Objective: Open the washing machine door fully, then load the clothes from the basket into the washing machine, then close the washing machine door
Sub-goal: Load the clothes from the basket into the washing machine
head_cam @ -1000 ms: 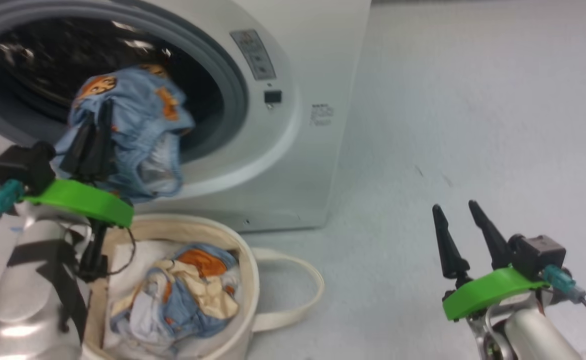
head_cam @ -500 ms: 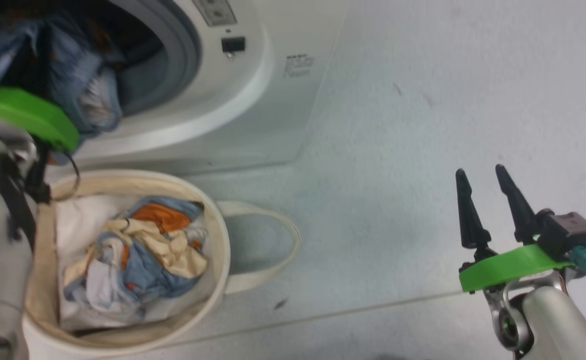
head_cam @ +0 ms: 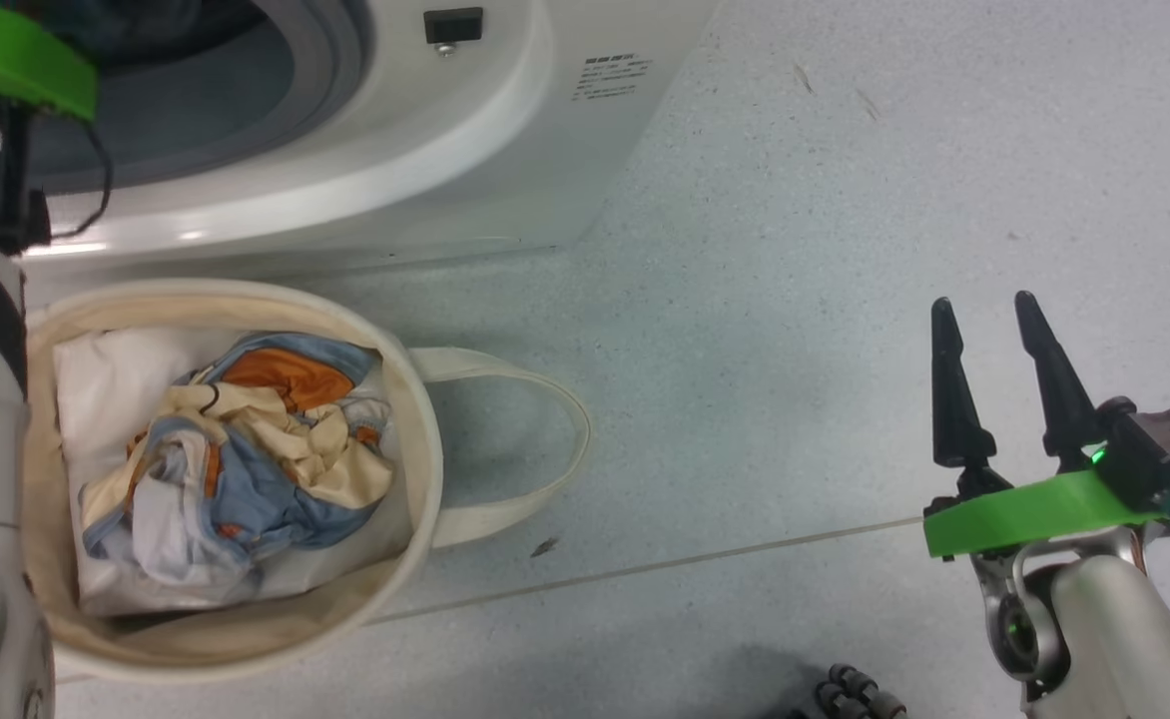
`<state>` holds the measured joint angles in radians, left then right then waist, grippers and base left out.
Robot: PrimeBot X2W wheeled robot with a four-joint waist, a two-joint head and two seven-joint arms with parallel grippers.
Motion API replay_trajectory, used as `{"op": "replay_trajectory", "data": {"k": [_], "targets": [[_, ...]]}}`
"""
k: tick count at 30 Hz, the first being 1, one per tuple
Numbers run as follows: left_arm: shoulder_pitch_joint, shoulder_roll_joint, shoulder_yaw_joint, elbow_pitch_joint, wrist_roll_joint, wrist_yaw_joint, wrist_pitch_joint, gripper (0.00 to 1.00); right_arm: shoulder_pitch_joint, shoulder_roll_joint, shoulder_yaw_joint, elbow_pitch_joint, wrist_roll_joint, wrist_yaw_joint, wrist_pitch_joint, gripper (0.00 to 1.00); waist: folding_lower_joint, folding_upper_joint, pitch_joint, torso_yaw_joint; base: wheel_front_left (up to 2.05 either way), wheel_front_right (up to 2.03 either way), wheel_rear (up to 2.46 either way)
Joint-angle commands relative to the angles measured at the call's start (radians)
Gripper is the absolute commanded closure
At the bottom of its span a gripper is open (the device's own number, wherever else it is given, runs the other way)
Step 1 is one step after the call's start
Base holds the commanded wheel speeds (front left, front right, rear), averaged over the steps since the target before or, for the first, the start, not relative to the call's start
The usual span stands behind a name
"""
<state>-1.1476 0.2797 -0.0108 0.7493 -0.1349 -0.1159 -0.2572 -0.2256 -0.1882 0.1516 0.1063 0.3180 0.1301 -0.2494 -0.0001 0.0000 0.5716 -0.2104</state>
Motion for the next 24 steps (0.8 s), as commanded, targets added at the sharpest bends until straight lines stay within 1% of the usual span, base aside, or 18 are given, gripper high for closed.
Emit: {"op": "replay_trajectory", "data": {"k": [1,6,7,8,9,11,13,18,20,22,24], "targets": [[-0.015,0.041,0.021,-0.007,0.009,-0.003,-0.005,1.0,0.006,-0.003,0.019,-0.025,-0.007,0.001,-0.012,0.0,0.0001,0.0,-0.001,0.0,0.0,0.0,0.0],[-0.049,0.046,0.014,0.154,0.032,0.003,-0.005,1.0,-0.001,0.0,0.027,-0.021,-0.008,0.001,-0.012,0.0,0.0001,0.0,-0.003,-0.006,0.0,0.0,0.0],[-0.058,0.046,0.014,0.191,0.032,0.004,-0.005,0.26,-0.001,0.001,0.027,-0.021,-0.007,0.001,-0.012,0.0,0.0001,0.0,-0.004,-0.008,0.0,0.0,0.0],[-0.067,0.047,0.011,0.236,0.035,0.007,-0.005,0.0,-0.001,0.001,0.027,-0.019,-0.006,0.001,-0.012,0.0,0.0001,0.0,-0.005,-0.01,0.0,0.0,0.0],[-0.078,0.046,0.008,0.294,0.038,0.013,0.002,0.0,0.0,0.002,0.027,-0.017,-0.005,0.001,-0.012,0.0,0.0001,0.0,-0.007,-0.011,0.0,0.0,0.0],[-0.111,0.045,0.006,0.397,0.036,0.029,0.051,0.0,-0.002,0.004,0.031,-0.013,-0.004,0.001,-0.012,0.0,0.0001,0.0,-0.01,-0.014,0.0,0.0,0.0],[-0.14,0.044,-0.003,0.46,0.041,0.035,0.084,0.0,-0.007,0.008,0.037,-0.01,-0.002,0.001,-0.012,0.0,0.0001,0.0,-0.017,-0.019,0.0,0.0,0.0],[-0.16,0.031,-0.015,0.518,0.039,0.049,0.156,0.0,-0.021,0.013,0.061,0.005,0.008,0.001,-0.012,0.0,0.0001,0.0,-0.048,-0.021,0.0,0.0,0.0],[-0.155,0.025,-0.021,0.522,0.038,0.046,0.127,0.0,-0.028,0.015,0.068,0.009,0.015,0.001,-0.012,0.0,0.0001,0.0,-0.063,-0.019,0.0,0.0,0.0],[-0.145,0.016,-0.016,0.516,0.027,0.044,0.056,0.0,-0.034,0.017,0.073,0.012,0.021,0.001,-0.012,0.0,0.0001,0.0,-0.078,-0.012,0.0,0.0,0.0],[-0.12,0.002,-0.006,0.5,0.01,0.036,0.014,0.0,-0.039,0.02,0.08,0.021,0.028,0.001,-0.012,0.0,0.0001,0.0,-0.099,-0.001,0.0,0.0,0.0]]}}
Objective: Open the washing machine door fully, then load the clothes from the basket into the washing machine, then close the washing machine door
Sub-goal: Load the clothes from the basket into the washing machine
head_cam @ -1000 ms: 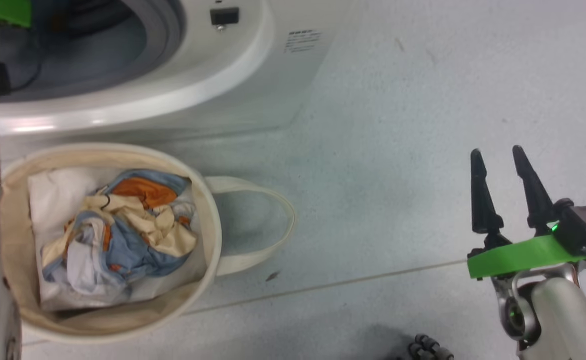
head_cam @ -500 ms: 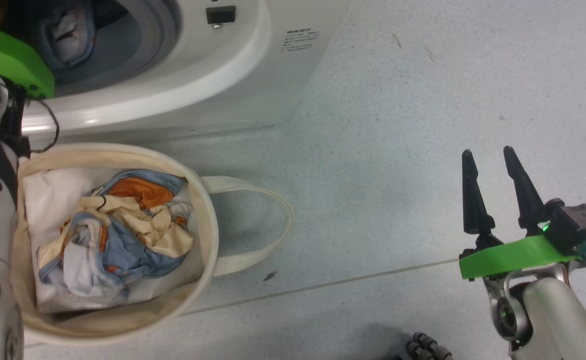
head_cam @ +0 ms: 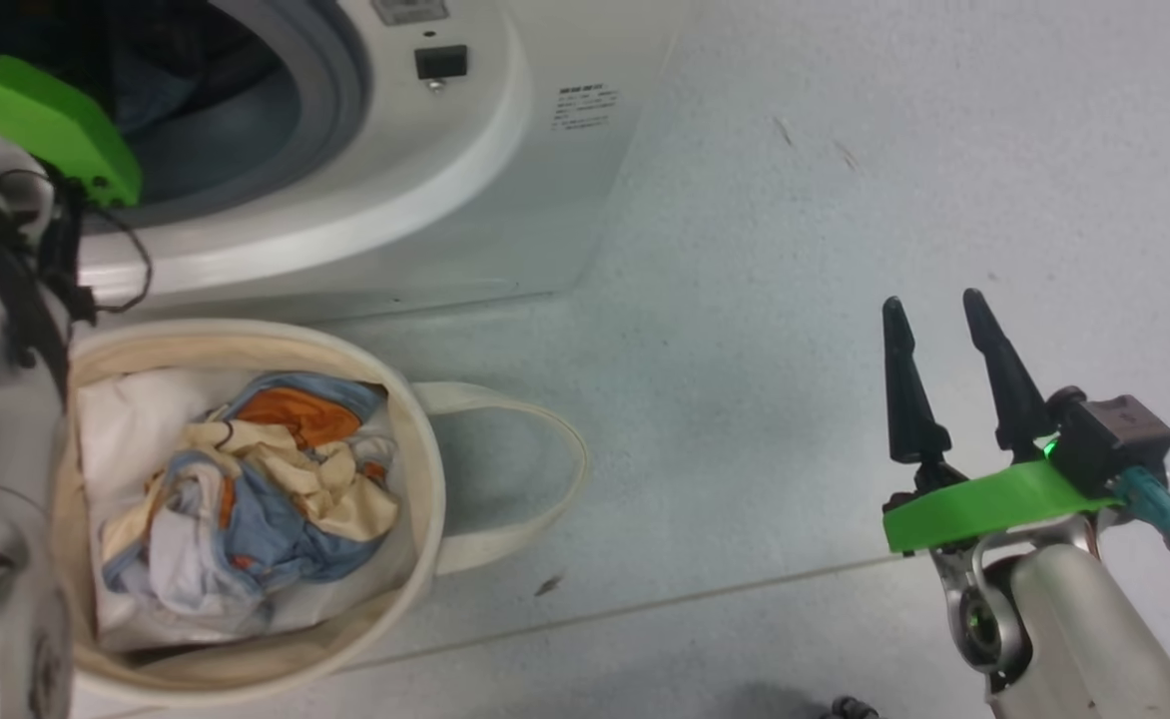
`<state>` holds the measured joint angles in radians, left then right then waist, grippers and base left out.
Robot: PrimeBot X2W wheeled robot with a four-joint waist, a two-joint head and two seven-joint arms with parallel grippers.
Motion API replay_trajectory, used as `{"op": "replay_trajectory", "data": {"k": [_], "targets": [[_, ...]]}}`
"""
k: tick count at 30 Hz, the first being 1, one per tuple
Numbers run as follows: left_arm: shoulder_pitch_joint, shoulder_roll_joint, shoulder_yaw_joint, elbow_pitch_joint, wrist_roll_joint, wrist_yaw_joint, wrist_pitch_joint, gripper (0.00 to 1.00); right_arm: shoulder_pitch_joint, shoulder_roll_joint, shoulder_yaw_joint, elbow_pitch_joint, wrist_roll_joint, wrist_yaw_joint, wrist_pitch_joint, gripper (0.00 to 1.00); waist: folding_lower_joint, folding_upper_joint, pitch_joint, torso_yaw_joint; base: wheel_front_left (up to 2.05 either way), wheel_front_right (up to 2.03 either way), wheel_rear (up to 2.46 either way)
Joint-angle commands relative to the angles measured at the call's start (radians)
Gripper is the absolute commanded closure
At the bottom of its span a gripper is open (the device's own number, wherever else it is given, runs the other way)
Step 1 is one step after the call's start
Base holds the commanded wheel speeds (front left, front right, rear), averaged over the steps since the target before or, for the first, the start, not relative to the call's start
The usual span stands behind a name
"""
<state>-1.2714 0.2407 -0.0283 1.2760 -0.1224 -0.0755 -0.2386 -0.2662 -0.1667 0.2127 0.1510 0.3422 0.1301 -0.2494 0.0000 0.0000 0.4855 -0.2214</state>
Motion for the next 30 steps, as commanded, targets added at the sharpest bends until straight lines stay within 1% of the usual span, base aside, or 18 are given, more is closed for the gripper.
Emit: {"op": "replay_trajectory", "data": {"k": [1,4,6,7,11,14,17,18,20,22,24,27,30], "targets": [[0.021,0.033,0.021,-0.036,-0.016,-0.01,-0.014,0.0,-0.001,0.001,0.024,-0.019,0.008,0.001,-0.012,0.0,0.0,0.0,-0.025,0.017,0.0,0.0,0.0],[0.092,0.005,0.05,-0.089,-0.059,-0.028,-0.022,0.0,-0.008,0.007,0.04,0.003,0.022,0.001,-0.012,0.0,0.0,0.0,-0.066,0.041,0.0,0.0,0.0],[0.162,-0.008,0.055,-0.167,-0.07,-0.04,-0.023,0.0,-0.014,0.009,0.05,0.017,0.032,0.001,-0.012,0.0,0.0,0.0,-0.094,0.061,0.0,0.0,0.0],[0.241,-0.018,0.063,-0.242,-0.077,-0.045,-0.023,0.0,-0.019,0.008,0.06,0.03,0.038,0.001,-0.012,0.0,0.0,0.0,-0.124,0.082,0.0,0.0,0.0],[0.396,-0.035,0.08,-0.41,-0.079,-0.051,-0.023,0.0,-0.028,0.003,0.058,0.042,0.041,0.001,-0.012,0.0,0.0,0.0,-0.181,0.125,0.0,0.0,0.0],[0.51,-0.056,0.119,-0.538,-0.081,-0.052,-0.023,0.0,-0.024,-0.003,0.05,0.047,0.033,0.001,-0.012,0.0,0.0,0.0,-0.221,0.16,0.0,0.0,0.0],[0.616,-0.077,0.121,-0.637,-0.073,-0.054,-0.023,0.0,-0.015,-0.005,0.044,0.044,0.023,0.001,-0.012,0.0,0.0,0.0,-0.261,0.187,0.0,0.0,0.0],[0.616,-0.077,0.121,-0.637,-0.073,-0.054,-0.023,0.0,-0.015,-0.005,0.044,0.044,0.023,0.001,-0.012,0.0,0.0,0.0,-0.261,0.187,0.0,0.0,0.0],[0.681,-0.083,0.095,-0.695,-0.086,-0.055,-0.023,0.0,-0.006,-0.004,0.04,0.039,0.016,0.001,-0.012,0.0,0.0,0.0,-0.286,0.201,0.0,0.0,0.0],[0.742,-0.074,0.067,-0.742,-0.111,-0.055,-0.023,0.0,0.002,-0.002,0.038,0.035,0.011,0.001,-0.012,0.0,0.0,0.0,-0.309,0.21,0.0,0.0,0.0],[0.797,-0.063,0.058,-0.786,-0.125,-0.055,-0.023,0.0,0.01,0.0,0.039,0.035,0.01,0.001,-0.012,0.0,0.0,0.0,-0.33,0.216,0.0,0.0,0.0],[0.873,-0.061,0.085,-0.839,-0.116,-0.055,-0.023,0.0,0.023,-0.001,0.039,0.039,0.011,0.001,-0.012,0.0,0.0,0.0,-0.359,0.22,0.0,0.0,0.0],[0.937,-0.082,0.124,-0.854,-0.111,-0.055,-0.023,0.0,0.037,-0.005,0.031,0.045,0.013,0.001,-0.012,0.0,0.0,0.0,-0.38,0.219,0.0,0.0,0.0]]}}
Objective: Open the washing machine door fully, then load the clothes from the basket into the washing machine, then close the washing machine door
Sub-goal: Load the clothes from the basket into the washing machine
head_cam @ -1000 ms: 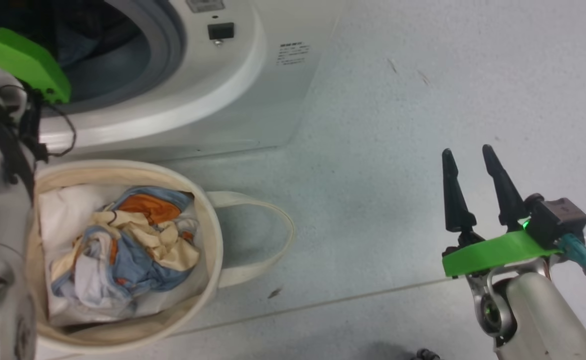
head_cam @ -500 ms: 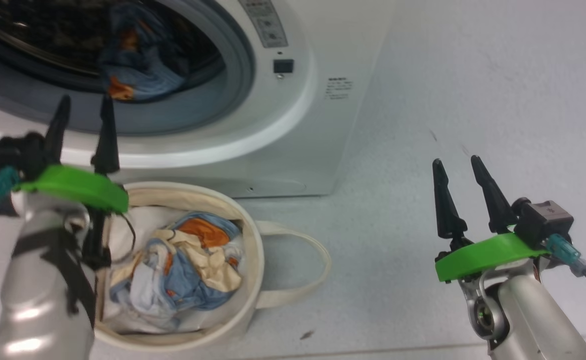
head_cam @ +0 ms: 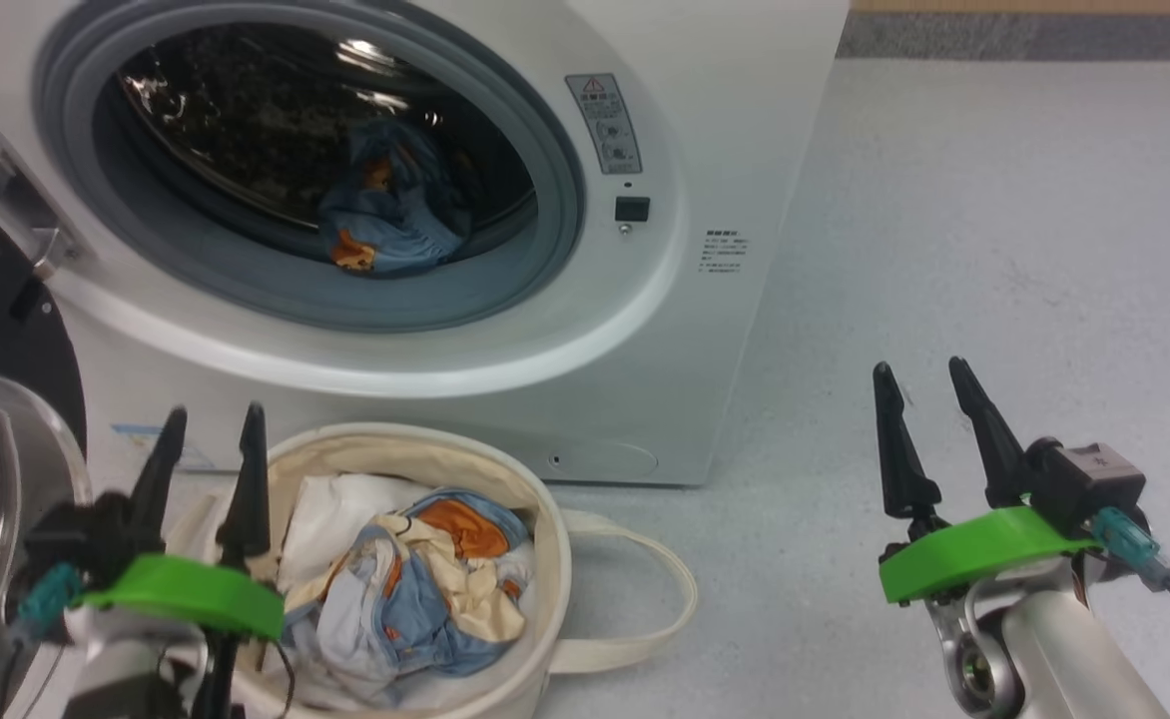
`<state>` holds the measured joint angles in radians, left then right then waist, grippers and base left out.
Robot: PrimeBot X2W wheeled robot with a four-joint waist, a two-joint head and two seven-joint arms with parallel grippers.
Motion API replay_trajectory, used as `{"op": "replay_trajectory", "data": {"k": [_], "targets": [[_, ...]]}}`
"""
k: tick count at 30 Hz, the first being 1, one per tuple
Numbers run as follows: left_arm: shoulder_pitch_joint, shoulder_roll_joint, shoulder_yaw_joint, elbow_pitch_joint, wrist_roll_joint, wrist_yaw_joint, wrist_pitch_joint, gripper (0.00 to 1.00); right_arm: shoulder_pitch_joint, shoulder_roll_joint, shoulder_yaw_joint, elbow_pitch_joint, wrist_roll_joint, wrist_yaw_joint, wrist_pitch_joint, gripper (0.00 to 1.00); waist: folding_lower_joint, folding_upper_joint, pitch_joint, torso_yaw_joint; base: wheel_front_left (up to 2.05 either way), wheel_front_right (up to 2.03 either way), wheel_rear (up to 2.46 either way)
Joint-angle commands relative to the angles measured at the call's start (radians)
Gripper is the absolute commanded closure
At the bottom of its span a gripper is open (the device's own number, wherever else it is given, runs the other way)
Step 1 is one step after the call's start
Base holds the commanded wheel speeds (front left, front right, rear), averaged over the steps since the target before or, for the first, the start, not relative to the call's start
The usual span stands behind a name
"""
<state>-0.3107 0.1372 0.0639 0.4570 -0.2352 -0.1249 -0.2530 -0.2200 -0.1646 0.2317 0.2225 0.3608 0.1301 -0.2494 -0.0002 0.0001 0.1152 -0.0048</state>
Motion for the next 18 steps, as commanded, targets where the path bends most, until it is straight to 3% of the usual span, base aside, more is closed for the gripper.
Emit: {"op": "replay_trajectory", "data": {"k": [1,18], "targets": [[-0.008,0.016,0.04,-0.035,0.0,-0.006,-0.009,0.0,-0.006,-0.008,0.01,-0.025,-0.005,0.001,-0.012,0.0,0.0002,-0.0001,-0.013,0.002,0.0,0.0,0.0],[0.08,-0.012,0.063,-0.072,0.007,-0.006,-0.009,0.0,0.018,-0.013,0.006,-0.003,-0.003,0.001,-0.012,0.0,0.0002,-0.0001,-0.05,-0.012,0.0,0.0,0.0]]}}
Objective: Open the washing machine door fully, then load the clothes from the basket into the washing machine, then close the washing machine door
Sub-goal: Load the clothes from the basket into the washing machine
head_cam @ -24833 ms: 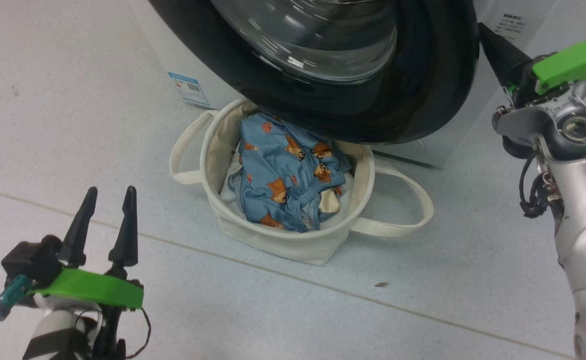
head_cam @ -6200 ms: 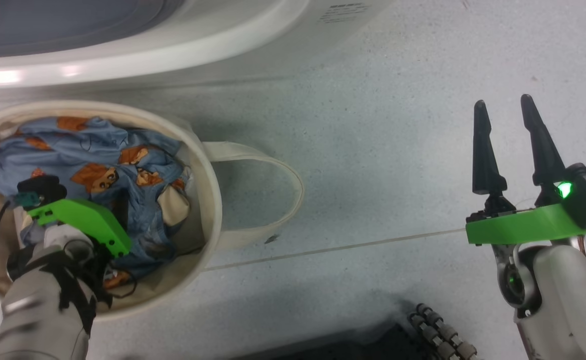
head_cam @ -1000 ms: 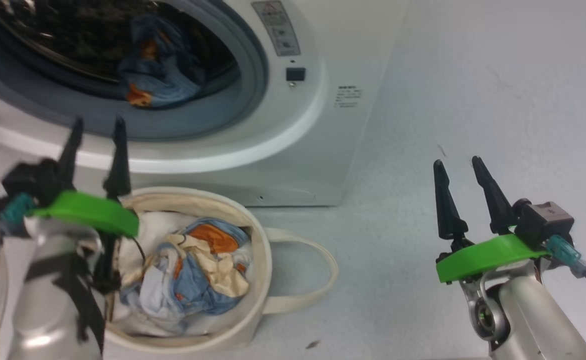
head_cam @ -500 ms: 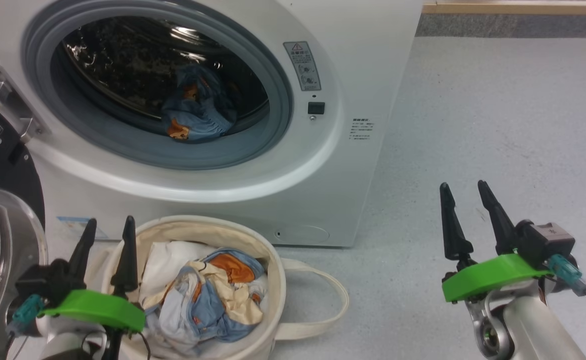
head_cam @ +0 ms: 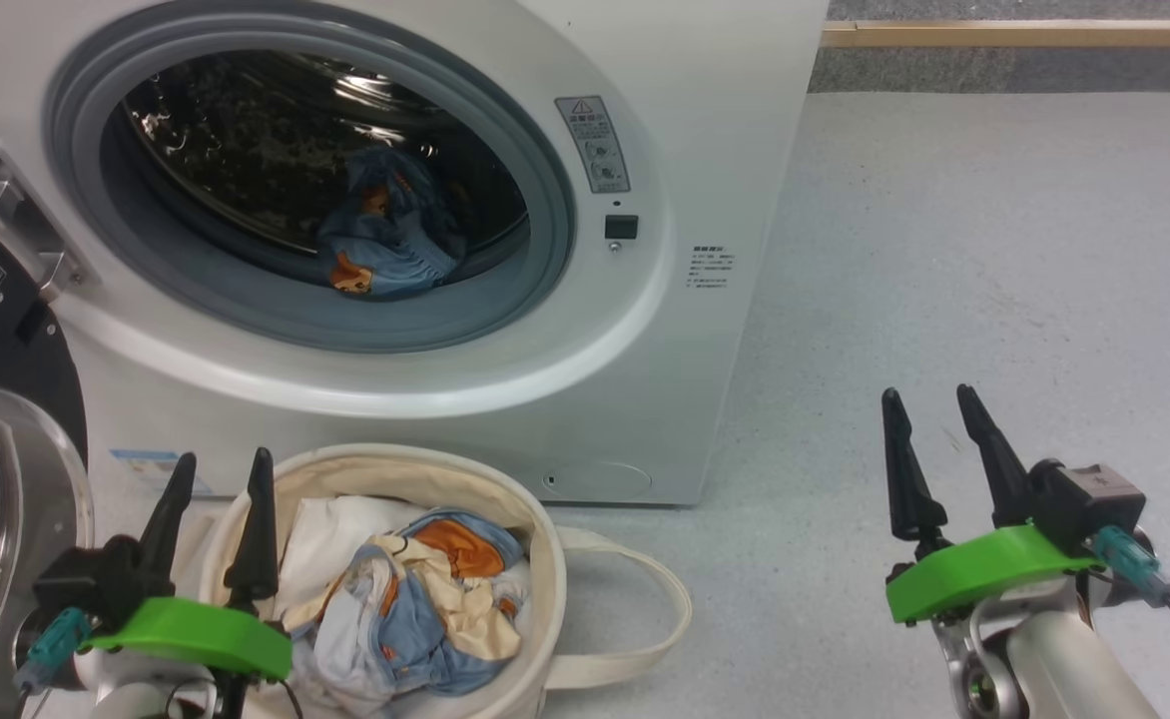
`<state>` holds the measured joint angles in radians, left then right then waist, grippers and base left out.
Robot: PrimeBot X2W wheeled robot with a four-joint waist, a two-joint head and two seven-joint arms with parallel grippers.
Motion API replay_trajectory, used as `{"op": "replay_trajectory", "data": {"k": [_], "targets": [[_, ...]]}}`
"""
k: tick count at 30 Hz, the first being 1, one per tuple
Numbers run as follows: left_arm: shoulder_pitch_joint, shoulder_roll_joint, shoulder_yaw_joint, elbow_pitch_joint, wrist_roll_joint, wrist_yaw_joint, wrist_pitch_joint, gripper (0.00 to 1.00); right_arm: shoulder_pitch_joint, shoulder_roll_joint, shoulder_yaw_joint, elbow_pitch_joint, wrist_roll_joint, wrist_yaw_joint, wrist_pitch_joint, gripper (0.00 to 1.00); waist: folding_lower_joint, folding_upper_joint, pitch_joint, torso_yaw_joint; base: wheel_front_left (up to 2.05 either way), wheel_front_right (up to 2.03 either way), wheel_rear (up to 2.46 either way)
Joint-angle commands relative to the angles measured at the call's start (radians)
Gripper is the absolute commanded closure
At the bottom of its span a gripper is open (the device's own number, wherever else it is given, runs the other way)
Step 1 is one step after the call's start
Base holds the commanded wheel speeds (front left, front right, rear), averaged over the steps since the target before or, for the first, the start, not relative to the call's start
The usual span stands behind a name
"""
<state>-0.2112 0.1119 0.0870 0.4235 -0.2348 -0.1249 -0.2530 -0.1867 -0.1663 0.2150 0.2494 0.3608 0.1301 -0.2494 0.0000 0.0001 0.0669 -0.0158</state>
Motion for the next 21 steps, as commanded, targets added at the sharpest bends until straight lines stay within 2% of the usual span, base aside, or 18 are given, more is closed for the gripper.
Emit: {"op": "replay_trajectory", "data": {"k": [1,21], "targets": [[-0.019,0.013,0.041,-0.039,0.008,-0.006,-0.009,0.0,-0.015,-0.012,0.024,-0.031,-0.002,0.001,-0.012,0.0,0.0,-0.0001,-0.002,-0.001,0.0,0.0,0.0],[-0.012,0.005,0.051,-0.042,0.016,-0.006,-0.009,0.0,-0.007,-0.017,0.041,-0.035,0.015,0.001,-0.012,0.0,0.0,-0.0001,-0.009,-0.005,0.0,0.0,0.0]]}}
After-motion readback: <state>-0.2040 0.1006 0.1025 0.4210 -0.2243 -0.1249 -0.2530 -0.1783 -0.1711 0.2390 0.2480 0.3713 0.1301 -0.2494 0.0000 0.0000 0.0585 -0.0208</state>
